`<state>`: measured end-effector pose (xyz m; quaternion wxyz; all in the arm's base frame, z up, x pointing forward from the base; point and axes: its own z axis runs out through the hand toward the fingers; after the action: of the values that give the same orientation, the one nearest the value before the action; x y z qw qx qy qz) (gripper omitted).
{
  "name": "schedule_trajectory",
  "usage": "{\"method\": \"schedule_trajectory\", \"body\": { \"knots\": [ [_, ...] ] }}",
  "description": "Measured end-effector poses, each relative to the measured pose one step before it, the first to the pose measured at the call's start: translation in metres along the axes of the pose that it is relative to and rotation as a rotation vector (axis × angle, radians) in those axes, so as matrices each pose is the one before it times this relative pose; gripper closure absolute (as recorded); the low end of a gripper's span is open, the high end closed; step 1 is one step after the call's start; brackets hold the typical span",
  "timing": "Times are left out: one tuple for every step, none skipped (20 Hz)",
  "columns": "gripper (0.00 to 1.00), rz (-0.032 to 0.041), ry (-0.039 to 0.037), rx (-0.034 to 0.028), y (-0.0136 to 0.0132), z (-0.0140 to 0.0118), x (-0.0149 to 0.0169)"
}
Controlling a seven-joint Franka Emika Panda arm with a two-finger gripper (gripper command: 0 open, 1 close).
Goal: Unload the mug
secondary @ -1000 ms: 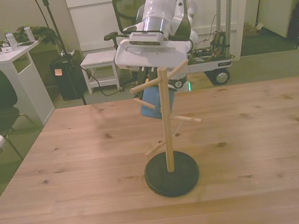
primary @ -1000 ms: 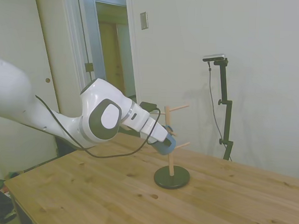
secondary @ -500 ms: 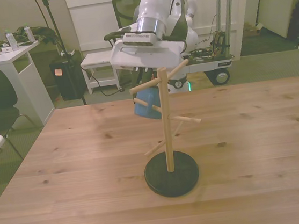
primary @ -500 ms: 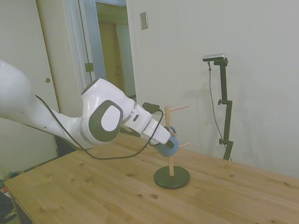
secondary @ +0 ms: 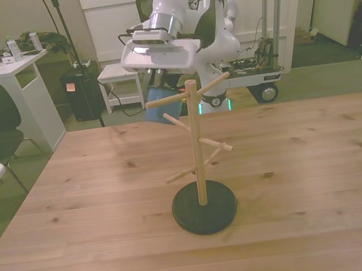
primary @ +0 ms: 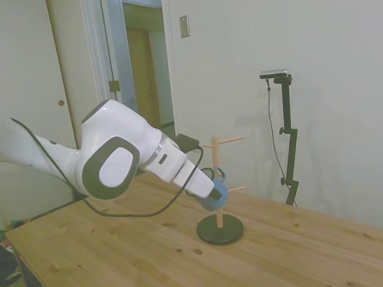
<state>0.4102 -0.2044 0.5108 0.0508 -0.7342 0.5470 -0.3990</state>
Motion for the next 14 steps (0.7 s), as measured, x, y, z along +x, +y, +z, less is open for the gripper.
{"method": "schedule_trajectory", "body": {
  "knots": [
    [1.0, 0.01256, 0.00394, -0.00533, 0.01249, -0.00573, 0.00641],
    [1.0, 0.00888, -0.0031, -0.00691, 0.01178, -0.00382, 0.0054],
    [1.0, 0.00717, -0.00823, -0.01081, 0.011, -0.00241, 0.00434],
    [1.0, 0.00453, -0.02064, -0.01577, 0.01004, -0.00092, 0.00185],
    [1.0, 0.00404, -0.02355, -0.01589, 0.00874, -0.00138, 0.00165],
    [1.0, 0.00444, -0.02628, -0.0175, 0.00764, -0.00141, 0.00177],
    [1.0, 0.00417, -0.02999, -0.01732, 0.00647, -0.00174, 0.00164],
    [1.0, 0.00556, -0.03349, -0.01913, 0.00595, -0.00075, 0.00102],
    [1.0, 0.00781, -0.0359, -0.02003, 0.00567, 0.00023, 0.00127],
    [1.0, 0.00733, -0.0342, -0.01886, 0.00472, 0.00111, 0.00135],
    [1.0, 0.00699, -0.04126, -0.01851, 0.00391, 0.00223, 0.00091],
    [1.0, 0.00405, -0.05778, -0.0211, 0.00392, 0.00492, 0.00004],
    [1.0, 0.00122, -0.04251, -0.01504, 0.00149, 0.0059, -0.00094],
    [1.0, -0.00255, -0.04054, -0.01477, 0.00046, 0.00775, -0.0019]
  ]
}}
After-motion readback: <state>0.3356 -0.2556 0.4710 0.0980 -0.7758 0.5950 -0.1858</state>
